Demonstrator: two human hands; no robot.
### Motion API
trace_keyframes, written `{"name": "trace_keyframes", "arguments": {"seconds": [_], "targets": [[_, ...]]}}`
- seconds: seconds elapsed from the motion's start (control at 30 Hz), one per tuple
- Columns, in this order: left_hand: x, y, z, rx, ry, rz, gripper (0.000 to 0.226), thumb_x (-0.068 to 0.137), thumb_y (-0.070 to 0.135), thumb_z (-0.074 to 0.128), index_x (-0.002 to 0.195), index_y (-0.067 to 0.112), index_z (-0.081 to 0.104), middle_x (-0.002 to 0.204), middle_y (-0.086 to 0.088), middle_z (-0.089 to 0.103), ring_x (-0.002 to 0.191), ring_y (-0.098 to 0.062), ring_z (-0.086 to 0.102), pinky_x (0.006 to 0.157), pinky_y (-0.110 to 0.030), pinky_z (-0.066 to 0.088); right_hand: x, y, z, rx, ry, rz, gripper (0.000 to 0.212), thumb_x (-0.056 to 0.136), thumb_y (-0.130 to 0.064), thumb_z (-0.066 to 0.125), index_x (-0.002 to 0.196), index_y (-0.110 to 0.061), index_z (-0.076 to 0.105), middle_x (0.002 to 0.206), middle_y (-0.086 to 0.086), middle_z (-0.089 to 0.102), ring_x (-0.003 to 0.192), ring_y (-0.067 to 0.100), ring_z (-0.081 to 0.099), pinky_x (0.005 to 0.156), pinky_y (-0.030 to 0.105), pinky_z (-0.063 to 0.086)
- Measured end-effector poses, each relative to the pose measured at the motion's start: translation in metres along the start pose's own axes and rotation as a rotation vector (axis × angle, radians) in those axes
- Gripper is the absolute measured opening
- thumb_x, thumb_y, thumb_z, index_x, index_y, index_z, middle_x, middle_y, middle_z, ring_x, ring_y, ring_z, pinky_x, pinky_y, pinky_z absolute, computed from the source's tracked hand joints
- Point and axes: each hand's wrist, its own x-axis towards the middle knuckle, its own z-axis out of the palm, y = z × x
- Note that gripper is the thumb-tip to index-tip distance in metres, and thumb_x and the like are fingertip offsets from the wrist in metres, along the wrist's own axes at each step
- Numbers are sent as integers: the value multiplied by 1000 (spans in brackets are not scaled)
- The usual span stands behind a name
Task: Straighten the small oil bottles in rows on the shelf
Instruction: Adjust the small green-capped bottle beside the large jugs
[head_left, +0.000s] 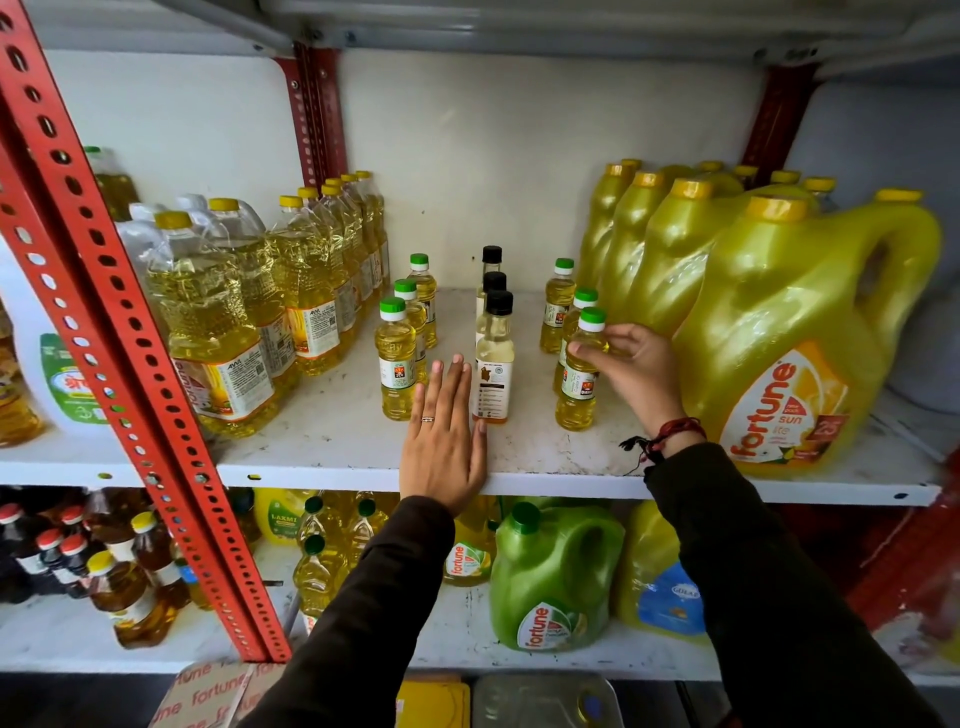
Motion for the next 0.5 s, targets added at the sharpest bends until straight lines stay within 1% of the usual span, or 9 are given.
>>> {"name": "trace_keyframes", "arguments": {"seconds": [0.07,0.17,0.3,0.37,0.5], "targets": [[0,0,0,3,-3,-4,68,106,37,30,165,8,13,174,-10,8,162,-23,1,131,-36,-9,-3,0,4,-13,31,-11,52,68,-20,91,112,-8,66,108,5,71,91,11,69,78,21,54],[0,0,-1,2,-4,-8,68,106,36,30,165,7,15,174,-10,9,162,-23,1,131,-36,-9,-5,-1,8,-59,68,-32,53,67,-24,92,113,-7,70,111,7,74,99,17,69,88,31,57],[0,1,-1,2,-2,-9,68,106,36,31,165,7,16,173,-9,9,162,-23,2,130,-35,-10,-8,-4,6,-100,84,-47,56,68,-27,91,116,-6,71,115,10,74,103,19,70,94,38,57],[1,1,-1,1,-3,-11,68,106,36,32,165,7,15,173,-9,9,162,-23,1,130,-35,-10,-11,-4,4,-106,96,-48,57,67,-29,92,115,-6,72,114,9,75,103,19,70,93,38,58],[1,1,1,-5,-6,-18,67,107,36,31,166,8,15,174,-8,7,162,-22,-1,130,-35,-9,-21,-5,-1,-109,123,-39,57,64,-31,93,112,-7,74,108,6,77,95,15,72,87,33,60]]}}
